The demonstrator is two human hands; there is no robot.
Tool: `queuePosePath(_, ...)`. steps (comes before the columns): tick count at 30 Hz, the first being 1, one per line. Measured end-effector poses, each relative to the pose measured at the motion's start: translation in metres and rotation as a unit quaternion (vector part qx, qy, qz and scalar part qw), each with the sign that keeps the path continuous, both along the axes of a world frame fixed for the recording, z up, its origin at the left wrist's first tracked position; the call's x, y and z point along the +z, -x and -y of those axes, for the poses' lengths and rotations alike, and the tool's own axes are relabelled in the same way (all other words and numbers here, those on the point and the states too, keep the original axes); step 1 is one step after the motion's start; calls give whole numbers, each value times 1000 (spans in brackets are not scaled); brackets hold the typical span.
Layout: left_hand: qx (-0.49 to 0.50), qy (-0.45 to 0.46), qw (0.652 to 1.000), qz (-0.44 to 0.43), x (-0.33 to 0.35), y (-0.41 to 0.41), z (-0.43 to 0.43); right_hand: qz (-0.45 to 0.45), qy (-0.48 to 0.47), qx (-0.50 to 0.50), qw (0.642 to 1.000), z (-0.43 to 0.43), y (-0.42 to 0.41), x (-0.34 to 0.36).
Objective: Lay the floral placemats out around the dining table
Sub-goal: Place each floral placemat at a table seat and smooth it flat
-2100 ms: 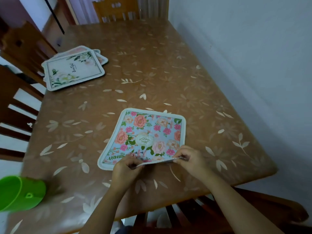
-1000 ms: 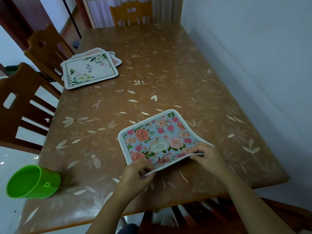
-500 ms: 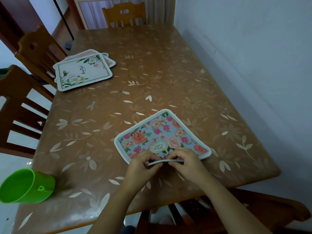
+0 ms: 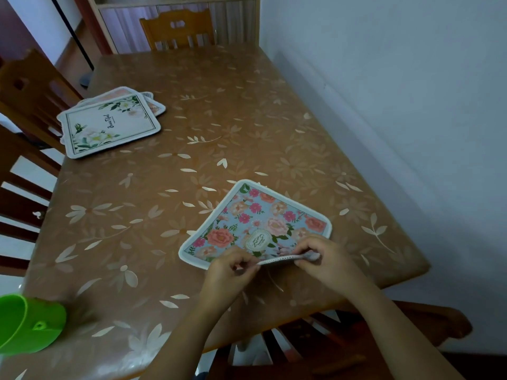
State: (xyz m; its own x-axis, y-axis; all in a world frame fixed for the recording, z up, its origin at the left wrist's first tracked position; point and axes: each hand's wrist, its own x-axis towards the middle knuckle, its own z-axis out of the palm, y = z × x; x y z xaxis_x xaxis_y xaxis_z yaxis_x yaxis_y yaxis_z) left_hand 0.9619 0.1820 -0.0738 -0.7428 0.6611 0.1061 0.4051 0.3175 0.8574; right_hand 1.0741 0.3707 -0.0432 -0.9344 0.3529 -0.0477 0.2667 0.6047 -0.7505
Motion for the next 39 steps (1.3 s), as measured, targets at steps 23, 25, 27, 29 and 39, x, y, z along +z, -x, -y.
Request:
queuePosePath(23,26,77,996,-25,21,34,-8,31,-115,-26,992,-2,9,44)
queuePosePath(25,34,62,995,-66,38,41,-15,25,-162,-16,986,-2,20,60)
queuePosePath(27,31,44,993,-104,59,48,-22,10,-191,-12,981,-3,30,75)
queuePosePath(29,35,24,990,-134,82,53,-27,-7,-212,-15,977,-5,40,92)
queuePosePath(39,29,28,978,-204,189,73,-28,-85,-175,15,981,-14,80,175)
